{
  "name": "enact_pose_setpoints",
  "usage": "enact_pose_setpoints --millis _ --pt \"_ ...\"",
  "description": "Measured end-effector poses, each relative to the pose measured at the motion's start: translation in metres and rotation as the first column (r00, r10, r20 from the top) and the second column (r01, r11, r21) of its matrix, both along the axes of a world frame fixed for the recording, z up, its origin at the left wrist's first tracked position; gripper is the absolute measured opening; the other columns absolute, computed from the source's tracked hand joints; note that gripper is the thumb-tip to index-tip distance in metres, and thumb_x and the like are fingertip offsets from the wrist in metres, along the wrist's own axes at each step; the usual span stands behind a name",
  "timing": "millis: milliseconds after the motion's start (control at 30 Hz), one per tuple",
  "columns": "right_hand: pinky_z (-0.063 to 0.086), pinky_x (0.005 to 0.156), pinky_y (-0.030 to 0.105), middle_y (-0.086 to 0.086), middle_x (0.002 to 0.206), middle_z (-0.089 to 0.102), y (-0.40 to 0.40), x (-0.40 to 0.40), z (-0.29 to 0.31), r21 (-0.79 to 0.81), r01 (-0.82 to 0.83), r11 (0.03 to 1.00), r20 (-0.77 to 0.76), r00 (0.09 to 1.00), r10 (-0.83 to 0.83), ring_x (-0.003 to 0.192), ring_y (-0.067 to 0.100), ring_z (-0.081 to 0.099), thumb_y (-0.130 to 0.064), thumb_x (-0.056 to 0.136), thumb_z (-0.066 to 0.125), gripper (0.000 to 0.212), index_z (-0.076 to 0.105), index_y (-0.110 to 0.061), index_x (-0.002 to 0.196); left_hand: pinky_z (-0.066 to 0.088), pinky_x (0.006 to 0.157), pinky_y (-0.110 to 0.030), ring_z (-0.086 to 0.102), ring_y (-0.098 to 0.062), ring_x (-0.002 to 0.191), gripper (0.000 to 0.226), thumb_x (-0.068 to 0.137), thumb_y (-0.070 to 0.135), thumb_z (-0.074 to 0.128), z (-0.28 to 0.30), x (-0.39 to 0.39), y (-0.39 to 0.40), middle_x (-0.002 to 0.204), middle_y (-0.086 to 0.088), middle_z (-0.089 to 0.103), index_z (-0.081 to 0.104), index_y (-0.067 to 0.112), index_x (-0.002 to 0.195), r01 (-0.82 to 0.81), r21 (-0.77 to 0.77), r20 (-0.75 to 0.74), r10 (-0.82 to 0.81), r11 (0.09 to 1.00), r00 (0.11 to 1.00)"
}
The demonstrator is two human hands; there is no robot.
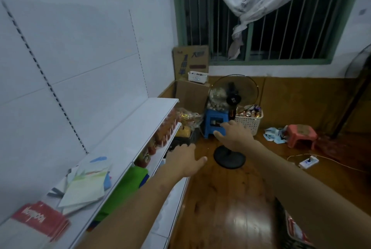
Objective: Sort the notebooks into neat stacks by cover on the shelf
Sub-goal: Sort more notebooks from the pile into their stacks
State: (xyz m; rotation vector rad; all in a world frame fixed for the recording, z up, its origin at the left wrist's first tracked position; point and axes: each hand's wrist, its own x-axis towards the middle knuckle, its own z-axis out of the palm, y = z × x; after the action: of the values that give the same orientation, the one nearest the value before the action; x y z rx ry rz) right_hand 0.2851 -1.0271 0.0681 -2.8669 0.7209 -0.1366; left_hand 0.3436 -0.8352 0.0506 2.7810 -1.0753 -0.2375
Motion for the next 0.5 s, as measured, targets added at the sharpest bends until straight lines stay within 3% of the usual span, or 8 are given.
enact_pose_setpoints --millis 333,500 --pt "0.031 0.109 0.049 0.007 0.146 0.037 -0.055 0.114 -0.003 0.048 0.008 0.999 -0.050 0.999 -0.006 0.133 0.029 0.037 -0.061 0.094 0.030 0.065 0.033 -0.022 0.145 0.047 0.095 -0.049 0.051 -0.029 0.120 0.068 0.087 0.066 0.040 -0.019 0.112 -0.056 0.132 -0.009 0.052 0.041 0.018 0.136 -0.042 -0.040 -0.080 0.038 0.998 0.996" --pt "0.030 0.108 0.050 0.008 0.142 0.040 -0.030 0.201 -0.004 0.028 -0.071 0.997 -0.025 0.997 0.071 0.129 0.030 0.040 -0.056 0.095 0.031 0.056 0.039 -0.023 0.140 0.051 0.086 -0.042 0.058 -0.026 0.106 0.055 0.087 0.061 0.044 -0.016 0.172 -0.038 0.115 -0.006 0.060 0.052 0.018 0.120 -0.139 -0.086 -0.070 0.133 0.987 0.989"
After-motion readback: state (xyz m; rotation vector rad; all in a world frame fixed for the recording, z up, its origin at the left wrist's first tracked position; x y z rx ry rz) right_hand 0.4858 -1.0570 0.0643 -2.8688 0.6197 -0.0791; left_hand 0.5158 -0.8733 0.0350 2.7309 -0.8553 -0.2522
